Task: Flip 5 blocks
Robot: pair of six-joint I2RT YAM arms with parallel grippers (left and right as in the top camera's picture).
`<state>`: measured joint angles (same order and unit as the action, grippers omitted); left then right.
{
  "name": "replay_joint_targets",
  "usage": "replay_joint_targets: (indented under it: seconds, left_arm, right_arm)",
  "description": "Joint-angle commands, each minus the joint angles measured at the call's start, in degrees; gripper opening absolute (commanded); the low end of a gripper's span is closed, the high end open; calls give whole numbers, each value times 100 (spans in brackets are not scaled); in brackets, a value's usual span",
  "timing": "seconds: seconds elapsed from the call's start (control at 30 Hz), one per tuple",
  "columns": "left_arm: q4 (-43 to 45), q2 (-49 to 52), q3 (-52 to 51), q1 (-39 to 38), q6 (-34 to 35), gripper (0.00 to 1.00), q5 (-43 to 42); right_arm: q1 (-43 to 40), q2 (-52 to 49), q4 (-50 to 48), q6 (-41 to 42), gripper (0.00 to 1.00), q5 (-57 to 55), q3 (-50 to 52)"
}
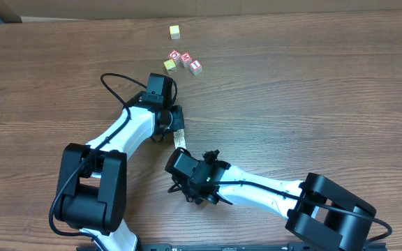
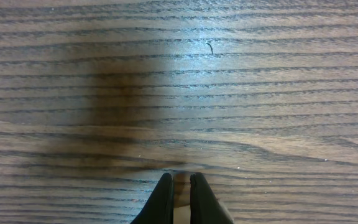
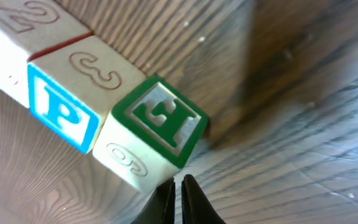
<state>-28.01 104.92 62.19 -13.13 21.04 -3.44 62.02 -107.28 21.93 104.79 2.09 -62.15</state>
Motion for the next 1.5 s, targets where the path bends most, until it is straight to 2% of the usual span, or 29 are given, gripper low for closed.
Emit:
replay_joint_targets:
  seconds: [0.0, 0.67, 0.77, 0.93, 1.03, 1.2, 1.37, 1.47]
  left_arm:
    - [15, 72, 87, -2, 42, 4, -66]
    - [146, 72, 87, -2, 44, 4, -63]
    - [175, 70, 92, 0, 44, 4, -61]
    - [170, 37, 310, 131, 52, 4, -50]
    - [83, -50, 588, 289, 203, 4, -46]
    - [-693, -195, 1305, 623, 350, 4, -44]
    - [-1987, -243, 1845, 1075, 492, 4, -44]
    - [-2441, -227, 1851, 1333, 468, 4, -39]
  right_arm:
    - [39, -22, -17, 44, 8, -59, -79]
    - [105, -24, -345, 44, 11, -223, -79]
    - [103, -20, -345, -48, 5, 140, -81]
    - [4, 81, -367, -975, 4, 761, -205]
    - [-68, 334, -363, -1858, 4, 807, -323]
    - [-221, 863, -96, -3526, 4, 529, -365]
    - [-643, 1150, 1178, -3738, 4, -142, -358]
    - [-887, 1097, 1414, -3941, 4, -160, -264]
